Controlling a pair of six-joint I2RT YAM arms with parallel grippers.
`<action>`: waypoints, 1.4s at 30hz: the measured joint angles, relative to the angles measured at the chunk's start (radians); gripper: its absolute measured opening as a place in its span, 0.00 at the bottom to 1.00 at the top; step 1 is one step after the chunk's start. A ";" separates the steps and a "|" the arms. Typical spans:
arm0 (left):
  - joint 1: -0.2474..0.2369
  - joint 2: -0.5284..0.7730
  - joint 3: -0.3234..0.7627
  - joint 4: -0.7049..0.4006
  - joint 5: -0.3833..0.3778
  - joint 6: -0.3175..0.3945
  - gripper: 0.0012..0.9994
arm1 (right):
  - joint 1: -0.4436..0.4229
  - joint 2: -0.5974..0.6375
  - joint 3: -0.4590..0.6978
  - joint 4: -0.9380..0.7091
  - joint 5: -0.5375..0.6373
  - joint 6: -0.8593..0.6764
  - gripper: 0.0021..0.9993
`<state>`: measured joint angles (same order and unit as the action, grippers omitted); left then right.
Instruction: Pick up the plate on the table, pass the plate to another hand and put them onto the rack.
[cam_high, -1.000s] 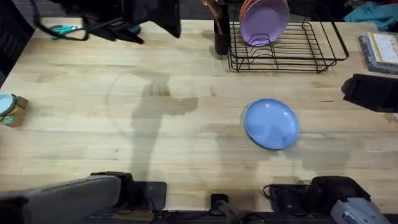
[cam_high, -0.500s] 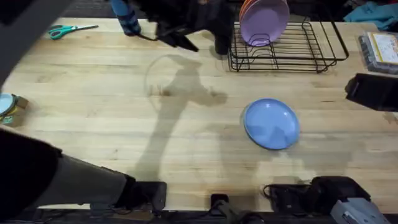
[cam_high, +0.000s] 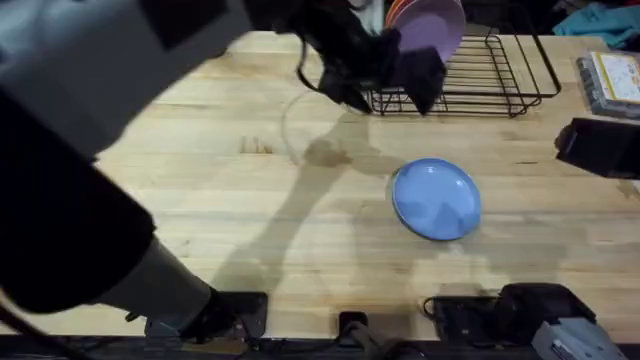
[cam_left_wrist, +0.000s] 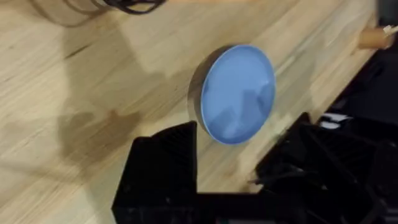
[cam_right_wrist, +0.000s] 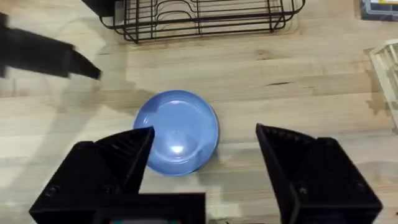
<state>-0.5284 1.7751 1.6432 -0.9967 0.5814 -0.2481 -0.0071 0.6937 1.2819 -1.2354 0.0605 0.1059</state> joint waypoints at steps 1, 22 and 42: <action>-0.019 0.010 0.000 0.006 -0.014 -0.002 1.00 | 0.000 0.000 0.000 0.000 0.000 0.000 0.99; -0.244 0.154 0.000 0.043 -0.421 -0.215 0.99 | 0.000 0.000 0.000 0.000 0.000 0.000 0.99; -0.348 0.296 0.000 0.040 -0.487 -0.257 0.99 | 0.000 0.000 0.000 0.000 0.000 0.000 0.99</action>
<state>-0.8765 2.0706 1.6432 -0.9565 0.0946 -0.5053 -0.0069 0.6937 1.2819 -1.2354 0.0605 0.1060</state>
